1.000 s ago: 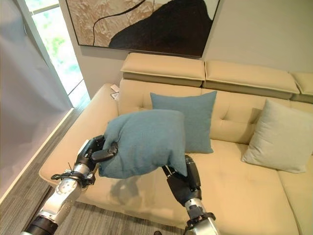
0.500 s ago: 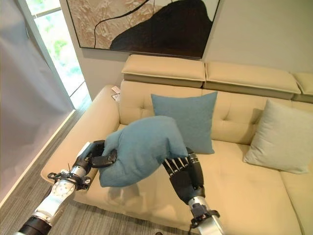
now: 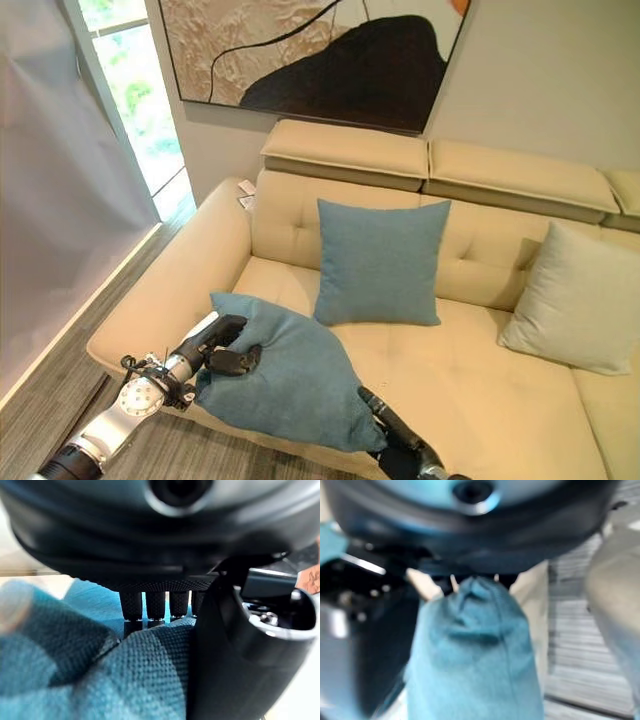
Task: Pick up all the scattered cushions and arrange them neatly on the sofa.
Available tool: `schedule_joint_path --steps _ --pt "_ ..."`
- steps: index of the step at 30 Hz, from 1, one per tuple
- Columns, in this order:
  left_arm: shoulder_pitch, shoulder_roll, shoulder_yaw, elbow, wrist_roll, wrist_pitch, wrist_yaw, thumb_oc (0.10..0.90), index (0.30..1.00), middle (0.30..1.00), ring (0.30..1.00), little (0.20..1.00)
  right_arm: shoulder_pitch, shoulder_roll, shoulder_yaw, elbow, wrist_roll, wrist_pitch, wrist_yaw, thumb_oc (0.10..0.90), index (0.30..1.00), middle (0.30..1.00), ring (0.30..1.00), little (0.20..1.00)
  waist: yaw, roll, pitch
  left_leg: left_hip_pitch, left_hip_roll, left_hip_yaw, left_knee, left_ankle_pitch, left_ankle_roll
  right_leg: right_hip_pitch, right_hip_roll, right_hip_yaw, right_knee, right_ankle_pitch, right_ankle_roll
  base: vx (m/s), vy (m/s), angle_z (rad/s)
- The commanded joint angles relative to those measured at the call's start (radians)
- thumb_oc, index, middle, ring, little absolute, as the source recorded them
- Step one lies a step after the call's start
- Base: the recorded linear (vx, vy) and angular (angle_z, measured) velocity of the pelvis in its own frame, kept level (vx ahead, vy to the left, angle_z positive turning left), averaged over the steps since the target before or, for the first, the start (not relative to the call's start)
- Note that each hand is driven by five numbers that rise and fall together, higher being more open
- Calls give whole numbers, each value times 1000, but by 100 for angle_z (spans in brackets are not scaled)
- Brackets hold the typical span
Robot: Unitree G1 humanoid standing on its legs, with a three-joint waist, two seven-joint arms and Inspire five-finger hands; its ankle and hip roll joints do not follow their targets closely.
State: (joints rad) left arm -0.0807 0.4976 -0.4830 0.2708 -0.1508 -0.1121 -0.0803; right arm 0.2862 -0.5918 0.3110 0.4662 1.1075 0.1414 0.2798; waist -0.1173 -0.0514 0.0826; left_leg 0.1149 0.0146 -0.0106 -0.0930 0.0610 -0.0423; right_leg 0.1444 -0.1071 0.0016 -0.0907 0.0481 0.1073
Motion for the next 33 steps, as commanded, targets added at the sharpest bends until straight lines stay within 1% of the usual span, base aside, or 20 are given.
schedule_joint_path --steps 1,4,5,6,8,9,11,14,15,16,17,18,21,26,27,28,30,33 --pt "-202 -120 -12 -101 -123 -145 -41 400 300 300 300 300 -201 20 -29 -1 18 -95 56 800 900 900 900 900 51 51 -66 -9 -32 39 66 -136 7 -81 44 -41 121 -110 21 0 0 0" --pt "-196 -141 -29 -96 -148 -132 -57 400 300 300 300 300 -280 126 -2 61 46 -111 40 800 900 900 900 900 67 55 -53 -22 -34 34 69 -134 9 -90 44 -40 117 -106 19 -3 -8 2" --pt "-201 -146 -36 -93 -151 -131 -58 400 300 300 300 300 -310 161 22 87 43 -113 33 800 900 900 900 900 73 55 -47 -29 -35 32 72 -133 10 -94 44 -41 116 -105 18 -51 -36 8" --pt "-217 -156 -57 -79 -148 -128 -58 400 300 300 300 300 -355 215 62 131 27 -110 21 800 900 900 900 900 84 59 -31 -45 -36 28 77 -129 10 -105 42 -42 117 -102 15 -47 -26 11" --pt "-225 -160 -66 -76 -151 -126 -59 400 300 300 300 300 -369 230 77 157 11 -110 15 800 900 900 900 900 89 61 -24 -54 -37 25 80 -127 10 -111 42 -44 118 -101 15 -51 -20 12" --pt "-231 -162 -75 -75 -159 -121 -65 400 300 300 300 300 -380 241 88 196 -27 -113 9 800 900 900 900 900 94 63 -14 -65 -40 22 86 -125 10 -119 40 -48 121 -100 14 -74 -22 23" --pt "-241 -162 -91 -80 -181 -118 -74 400 300 300 300 300 -413 254 101 284 -126 -123 -12 800 900 900 900 900 101 70 -1 -81 -43 14 91 -123 10 -132 38 -55 125 -100 13 -71 -14 17" --pt "-267 -165 -121 -83 -220 -111 -72 400 300 300 300 300 -491 271 108 466 -315 -142 -76 800 900 900 900 900 110 86 18 -105 -50 1 100 -120 12 -150 34 -64 132 -101 11 -50 7 15" --pt "-273 -169 -129 -83 -233 -111 -66 400 300 300 300 300 -526 279 107 520 -348 -150 -100 800 900 900 900 900 112 91 23 -111 -53 -2 103 -119 13 -154 34 -64 133 -101 10 -41 21 19" --pt "-278 -175 -134 -80 -247 -110 -60 400 300 300 300 300 -559 295 104 569 -368 -156 -120 800 900 900 900 900 115 98 26 -115 -54 -4 104 -118 14 -158 34 -64 135 -101 9 -23 15 11" --pt "-278 -175 -134 -80 -247 -110 -60 400 300 300 300 300 -560 295 104 570 -368 -156 -120 800 900 900 900 900 115 98 26 -115 -54 -4 104 -118 14 -158 34 -64 135 -101 9 0 0 0" --pt "-279 -188 -138 -76 -264 -108 -50 400 300 300 300 300 -596 319 94 597 -366 -170 -150 800 900 900 900 900 118 107 27 -114 -55 -8 103 -117 16 -161 35 -62 137 -102 6 31 19 0" --pt "-258 -198 -138 -89 -286 -98 -45 400 300 300 300 300 -642 356 105 609 -417 -194 -192 800 900 900 900 900 123 114 19 -103 -57 -11 98 -120 18 -151 37 -59 134 -106 2 59 6 -1" --pt "-238 -226 -144 -98 -357 -78 -35 400 300 300 300 300 -697 426 130 642 -452 -218 -256 800 900 900 900 900 133 122 11 -89 -59 -18 92 -122 19 -133 38 -59 125 -111 -1 36 -5 -1" --pt "-237 -232 -149 -104 -365 -78 -31 400 300 300 300 300 -697 440 138 630 -454 -223 -265 519 479 479 479 479 135 125 11 -87 -61 -20 90 -122 20 -129 37 -59 122 -112 -2 0 0 0" --pt "-237 -232 -149 -104 -365 -78 -31 400 300 300 300 300 -697 440 138 630 -454 -223 -265 400 300 300 300 300 135 125 11 -86 -61 -21 90 -122 20 -129 37 -60 122 -112 -2 0 0 0" --pt "-239 -240 -159 -117 -367 -75 -24 400 300 300 300 300 -693 472 170 591 -480 -236 -274 400 300 300 300 300 138 132 7 -80 -63 -26 86 -123 20 -118 35 -66 117 -115 -1 12 12 2" --pt "-253 -246 -170 -120 -359 -77 -20 400 300 300 300 300 -678 477 187 546 -501 -251 -285 400 300 300 300 300 138 133 5 -76 -65 -32 83 -122 20 -110 34 -71 114 -118 -2 13 26 7"
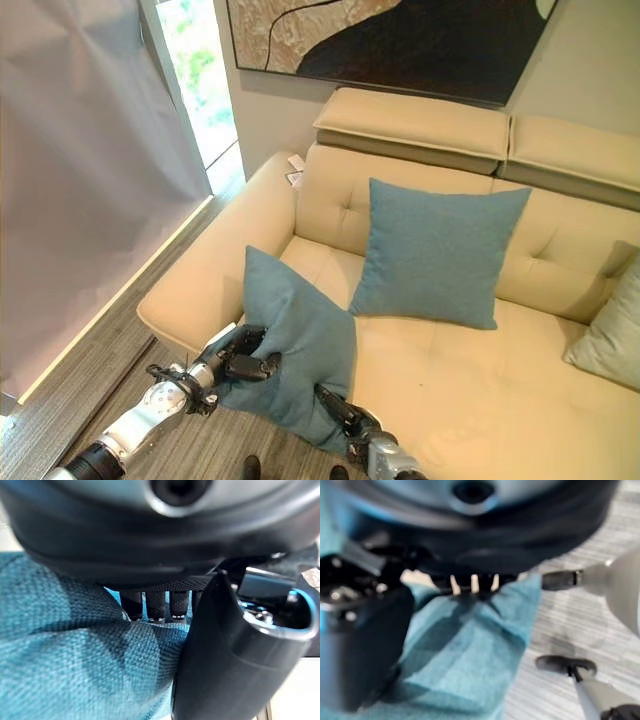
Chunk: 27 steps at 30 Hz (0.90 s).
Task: Pick up all the scattered cushions and arrange them neatly on the sofa.
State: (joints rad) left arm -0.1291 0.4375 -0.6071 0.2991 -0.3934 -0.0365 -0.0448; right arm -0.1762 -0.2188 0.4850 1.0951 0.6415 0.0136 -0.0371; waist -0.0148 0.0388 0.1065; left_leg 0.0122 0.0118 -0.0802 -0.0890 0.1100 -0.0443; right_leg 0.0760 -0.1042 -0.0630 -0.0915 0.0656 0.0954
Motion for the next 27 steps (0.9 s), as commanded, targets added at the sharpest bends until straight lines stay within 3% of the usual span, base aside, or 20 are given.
schedule_joint_path --steps 1,15,22,24,27 --pt "-205 -184 -44 -152 -110 -155 -50 400 300 300 300 300 -208 98 12 -116 -31 -130 30 400 300 300 300 300 33 42 -20 30 -62 37 78 -171 22 -39 31 -8 115 -136 11 3 23 9" --pt "-142 -141 36 -184 -99 -163 -26 400 300 300 300 300 -60 -78 -127 -576 -104 -218 -30 400 300 300 300 300 -3 4 -49 60 -51 50 76 -181 30 -23 28 -6 137 -142 17 -6 5 2" --pt "-88 -81 140 -308 -99 -177 -34 400 300 300 300 300 51 -175 -203 -865 -202 -239 -15 400 300 300 300 300 -18 -8 -78 69 -42 61 85 -183 29 -23 29 2 152 -143 15 -29 -27 -6" --pt "-18 -27 225 -402 -85 -185 -41 400 300 300 300 300 140 -210 -273 -1022 -217 -252 12 400 300 300 300 300 -26 -12 -83 75 -37 63 108 -196 28 -20 34 7 180 -160 10 -1 -43 -20" --pt "3 -13 251 -426 -84 -189 -44 400 300 300 300 300 168 -219 -299 -1058 -220 -258 17 400 300 300 300 300 -28 -13 -81 71 -36 64 132 -201 26 -21 35 9 191 -166 8 -73 -14 -4"
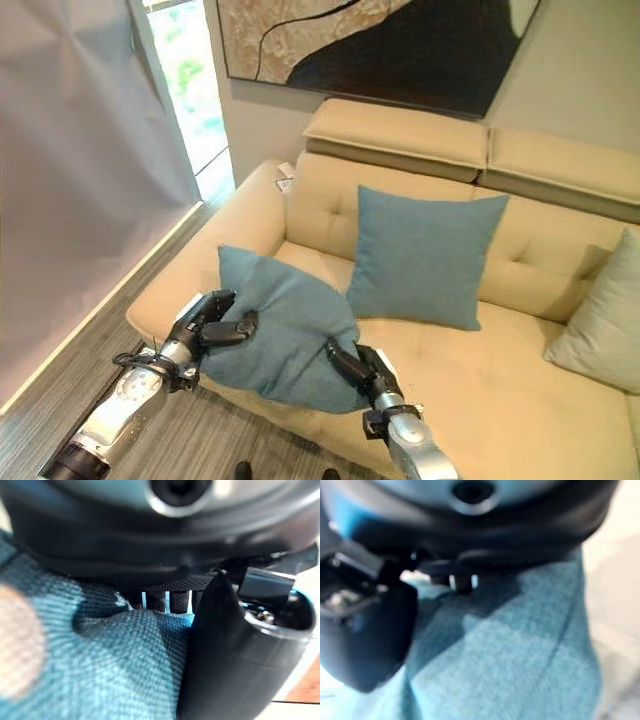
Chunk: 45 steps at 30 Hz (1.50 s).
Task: Pick up all the scattered cushions and arrange them neatly on the sofa.
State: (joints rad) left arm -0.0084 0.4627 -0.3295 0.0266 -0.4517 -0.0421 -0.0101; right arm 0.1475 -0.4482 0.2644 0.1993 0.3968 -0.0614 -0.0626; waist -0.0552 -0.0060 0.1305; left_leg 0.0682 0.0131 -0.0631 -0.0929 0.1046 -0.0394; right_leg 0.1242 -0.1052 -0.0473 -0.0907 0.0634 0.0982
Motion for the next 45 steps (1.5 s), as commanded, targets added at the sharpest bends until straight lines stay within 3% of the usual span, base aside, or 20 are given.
schedule_joint_path --steps 1,5,6,8,11,12,15,16,18,19,21,23,24,27,29,32,33,36,40,45 --pt "-92 -8 43 -202 -16 -204 -71 400 300 300 300 300 -117 -18 -151 -259 26 -203 39 400 300 300 300 300 9 17 -64 -63 -54 28 296 -217 -4 -87 34 15 224 -161 -1 -213 -18 -2" --pt "-100 -14 69 -199 -23 -224 -63 400 300 300 300 300 -115 -52 -189 -311 -3 -218 22 400 300 300 300 300 -11 14 -39 -71 -40 -22 470 -289 -23 -152 29 40 283 -150 -1 -288 98 -25" --pt "-96 -18 74 -200 -31 -230 -61 400 300 300 300 300 -116 -54 -188 -324 1 -218 28 400 300 300 300 300 -21 17 -46 -46 -32 -42 469 -285 -24 -187 29 52 295 -132 0 -376 243 -52" --pt "-106 -26 65 -219 -26 -249 -41 400 300 300 300 300 -145 -69 -171 -346 -3 -209 35 400 300 300 300 300 -88 46 -89 134 20 -180 438 -276 -42 -330 52 146 328 -71 32 -469 317 -105" --pt "-125 -57 42 -214 -10 -253 -27 400 300 300 300 300 -142 -82 -192 -394 -37 -210 30 400 300 300 300 300 -113 43 -89 143 3 -213 394 -321 -40 -365 48 228 298 -10 79 -317 188 -107" --pt "-139 -76 26 -204 -17 -256 -30 400 300 300 300 300 -136 -80 -209 -399 -46 -211 23 400 300 300 300 300 -133 41 -87 158 -2 -173 349 -400 -22 -376 36 239 281 8 101 -237 133 -64" --pt "-164 -107 -18 -158 -32 -262 -30 400 300 300 300 300 -113 -65 -235 -424 -62 -206 15 400 300 300 300 300 -149 30 -72 172 -36 -96 282 -463 9 -401 1 274 204 64 144 -435 221 -62" --pt "-175 -120 -42 -130 -29 -261 -27 400 300 300 300 300 -116 -59 -230 -408 -108 -200 -3 400 300 300 300 300 -166 26 -41 164 -58 -46 248 -443 21 -437 -22 251 185 120 159 -491 133 -98" --pt "-200 -118 -59 -113 -20 -252 -16 400 300 300 300 300 -124 -53 -230 -413 -158 -198 -43 400 300 300 300 300 -165 43 3 121 -59 7 249 -406 30 -446 -43 126 236 33 117 -810 173 -138" --pt "-222 -121 -69 -100 -16 -257 -3 400 300 300 300 300 -127 -57 -224 -428 -208 -208 -52 400 300 300 300 300 -149 52 17 76 -62 98 236 -359 52 -403 -50 2 388 -51 65 -681 112 -105" --pt "-223 -121 -69 -99 -16 -258 -3 400 300 300 300 300 -127 -57 -225 -429 -209 -208 -53 400 300 300 300 300 -147 49 15 74 -66 100 234 -353 52 -407 -52 5 388 -48 65 -300 21 -141" --pt "-227 -125 -71 -103 -13 -253 -1 400 300 300 300 300 -125 -54 -228 -443 -229 -211 -54 400 300 300 300 300 -133 52 3 42 -58 169 233 -329 65 -338 -58 -65 440 -122 43 -353 -63 -172" --pt "-223 -127 -64 -109 -16 -253 6 400 300 300 300 300 -126 -50 -228 -462 -262 -210 -58 400 300 300 300 300 -113 51 -21 2 -40 260 235 -300 75 -255 -70 -123 472 -178 32 -425 -169 -121" --pt "-221 -125 -62 -114 -22 -253 21 400 300 300 300 300 -139 -50 -216 -455 -265 -204 -58 400 300 300 300 300 -92 49 -48 -29 -24 355 235 -279 80 -176 -87 -143 458 -184 42 -260 -190 -204" --pt "-221 -113 -53 -125 -16 -255 47 400 300 300 300 300 -189 -50 -182 -437 -266 -201 -63 400 300 300 300 300 -51 48 -80 -56 17 508 244 -270 79 -94 -156 -214 417 -157 67 -223 -292 -187" --pt "-219 -99 -42 -135 -14 -261 56 400 300 300 300 300 -224 -49 -162 -430 -263 -200 -68 400 300 300 300 300 -26 49 -93 -56 45 592 241 -281 69 -57 -220 -274 373 -131 86 -131 -290 -213" --pt "-228 -82 -36 -138 -13 -259 65 400 300 300 300 300 -269 -50 -121 -413 -252 -197 -63 400 300 300 300 300 -17 53 -101 -52 99 726 225 -240 44 -43 -275 -403 333 -60 107 -126 -473 -169" --pt "-230 -85 -46 -118 -5 -254 59 400 300 300 300 300 -268 -48 -111 -400 -241 -193 -55 400 300 300 300 300 -28 54 -95 -42 125 767 220 -208 25 -52 -259 -401 298 -68 108 -39 -338 -183" --pt "-224 -108 -68 -81 7 -261 60 400 300 300 300 300 -193 -58 -134 -410 -200 -200 -38 400 300 300 300 300 -73 53 -83 -18 199 764 190 -138 -31 -83 -159 -314 273 -179 76 119 -522 -83" --pt "-238 -131 -96 -69 -16 -268 61 400 300 300 300 300 -128 -77 -150 -407 -146 -219 -34 400 300 300 300 300 -109 54 -55 -11 262 613 155 -81 -79 -122 -44 -214 251 -246 18 123 -455 -67"
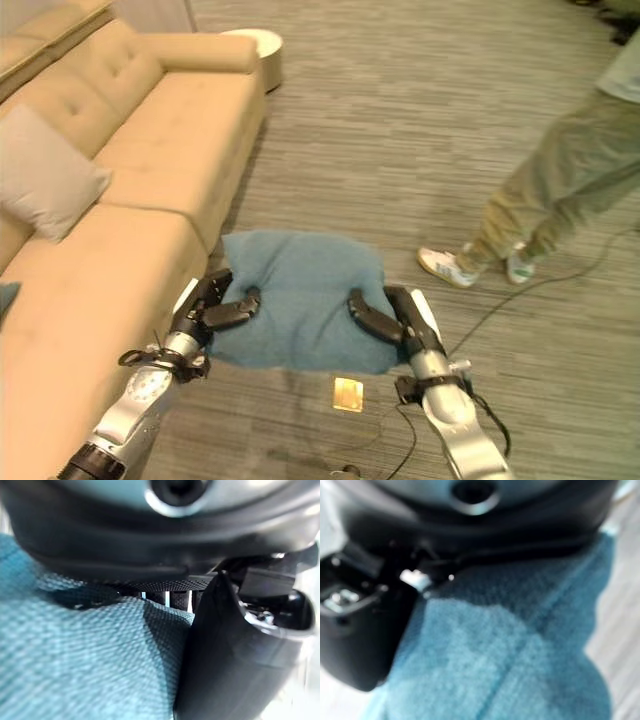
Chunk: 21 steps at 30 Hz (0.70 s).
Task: Pick up all the scattered cushions and arrange them neatly on the sofa.
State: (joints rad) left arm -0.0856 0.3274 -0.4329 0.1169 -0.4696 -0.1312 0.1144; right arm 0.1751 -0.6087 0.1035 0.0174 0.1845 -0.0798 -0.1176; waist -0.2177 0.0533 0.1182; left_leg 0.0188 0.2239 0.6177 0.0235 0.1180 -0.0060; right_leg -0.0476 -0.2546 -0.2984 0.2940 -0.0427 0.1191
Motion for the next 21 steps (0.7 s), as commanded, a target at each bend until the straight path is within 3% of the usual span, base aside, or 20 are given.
schedule_joint_path --steps 1,2,3,4,6,10,13,15,17,18,19,21 --pt "-170 6 7 -159 4 -182 -44 400 300 300 300 300 -170 83 36 -218 86 -203 25 400 300 300 300 300 88 -24 -22 1 41 -261 101 -73 -93 40 157 109 -152 -121 -30 240 -656 -34" --pt "-168 11 9 -162 7 -182 -32 400 300 300 300 300 -182 86 61 -211 103 -200 35 400 300 300 300 300 118 -42 -13 -29 7 -422 126 -103 -72 37 184 164 -156 -117 -41 417 -826 -49" --pt "-154 21 9 -168 11 -185 -42 400 300 300 300 300 -191 85 83 -206 113 -205 55 400 300 300 300 300 163 -65 -2 -61 -98 -613 180 -180 -44 57 233 245 -162 -138 -65 398 -627 -120" --pt "-143 29 7 -170 5 -188 -51 400 300 300 300 300 -190 84 90 -202 123 -206 65 400 300 300 300 300 174 -77 -3 -93 -136 -625 185 -196 -34 72 246 262 -182 -137 -73 445 -552 -199" --pt "-124 39 2 -171 -3 -183 -67 400 300 300 300 300 -183 87 91 -197 132 -199 67 400 300 300 300 300 192 -84 0 -171 -177 -563 198 -206 -12 123 253 278 -217 -148 -74 321 -224 -164" --pt "-107 28 6 -159 10 -169 -57 400 300 300 300 300 -201 103 120 -177 125 -190 61 400 300 300 300 300 266 -90 -6 -343 -265 -468 125 -103 -5 218 321 337 -245 -148 -75 462 -169 -34" --pt "-99 33 5 -163 26 -166 -47 400 300 300 300 300 -245 125 152 -168 100 -182 55 400 300 300 300 300 342 -119 -3 -440 -300 -468 56 -63 -5 285 348 414 -214 -128 -69 594 -82 -104" --pt "-94 43 9 -170 30 -166 -40 400 300 300 300 300 -264 145 175 -165 89 -185 56 400 300 300 300 300 390 -143 -14 -450 -304 -519 76 -33 2 304 349 447 -160 -45 -41 591 -4 -161" --pt "-91 53 1 -175 30 -162 -44 400 300 300 300 300 -245 157 179 -167 86 -190 71 400 300 300 300 300 394 -174 -24 -411 -327 -536 107 -32 51 297 341 442 -11 105 38 461 27 -121" --pt "-91 54 1 -175 30 -162 -44 400 300 300 300 300 -245 158 179 -167 86 -190 71 400 300 300 300 300 398 -171 -28 -416 -320 -535 108 -30 49 292 346 447 -13 111 37 607 39 -77" --pt "-90 58 -4 -164 31 -151 -38 400 300 300 300 300 -224 177 182 -154 87 -184 73 400 300 300 300 300 379 -184 -39 -359 -305 -546 149 -82 76 234 328 386 214 241 143 668 65 -43" --pt "-93 59 -11 -156 34 -144 -35 400 300 300 300 300 -201 190 174 -153 97 -179 72 400 300 300 300 300 350 -149 -41 -267 -284 -553 156 -138 89 184 284 255 414 269 143 784 184 8"
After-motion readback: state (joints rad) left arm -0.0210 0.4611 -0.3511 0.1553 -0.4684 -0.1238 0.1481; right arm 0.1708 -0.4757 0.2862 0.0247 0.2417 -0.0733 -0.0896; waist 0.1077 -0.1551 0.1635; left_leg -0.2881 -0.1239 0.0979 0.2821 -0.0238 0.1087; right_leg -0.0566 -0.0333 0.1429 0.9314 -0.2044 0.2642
